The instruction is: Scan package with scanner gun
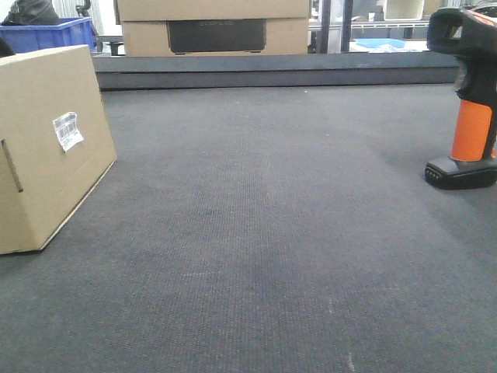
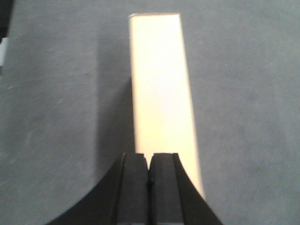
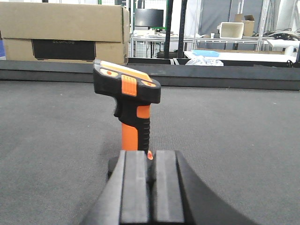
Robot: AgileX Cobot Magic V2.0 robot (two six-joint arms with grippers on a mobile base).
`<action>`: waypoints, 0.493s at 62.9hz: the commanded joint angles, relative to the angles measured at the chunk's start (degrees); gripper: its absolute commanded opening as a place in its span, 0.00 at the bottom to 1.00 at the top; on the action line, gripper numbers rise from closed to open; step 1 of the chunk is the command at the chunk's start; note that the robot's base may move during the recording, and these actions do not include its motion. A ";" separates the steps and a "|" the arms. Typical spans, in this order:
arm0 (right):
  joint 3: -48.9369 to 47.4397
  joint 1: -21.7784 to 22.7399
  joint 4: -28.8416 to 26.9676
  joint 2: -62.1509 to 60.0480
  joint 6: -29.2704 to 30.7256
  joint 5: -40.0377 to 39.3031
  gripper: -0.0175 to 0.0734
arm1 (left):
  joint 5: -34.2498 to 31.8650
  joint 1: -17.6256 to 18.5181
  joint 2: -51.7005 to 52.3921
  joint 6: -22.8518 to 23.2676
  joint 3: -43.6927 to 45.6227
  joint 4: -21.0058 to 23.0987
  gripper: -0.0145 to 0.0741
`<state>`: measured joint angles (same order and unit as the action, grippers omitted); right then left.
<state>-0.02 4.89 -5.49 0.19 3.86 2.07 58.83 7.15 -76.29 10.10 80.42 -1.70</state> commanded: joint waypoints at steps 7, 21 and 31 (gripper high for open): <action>0.02 -0.15 -0.20 -0.19 0.12 -1.24 0.01 | 3.17 3.60 -5.94 8.52 3.73 -4.34 0.04; 0.02 -0.15 -0.20 -0.19 0.12 -1.24 0.01 | 3.38 3.60 -7.24 8.41 3.73 -1.49 0.07; 0.02 -0.15 -0.20 -0.19 0.12 -1.24 0.01 | 3.38 3.60 -7.48 8.17 3.73 -1.49 0.44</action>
<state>-0.02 4.89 -5.49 0.19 3.86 2.07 62.28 10.38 -83.80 18.01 83.65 -3.66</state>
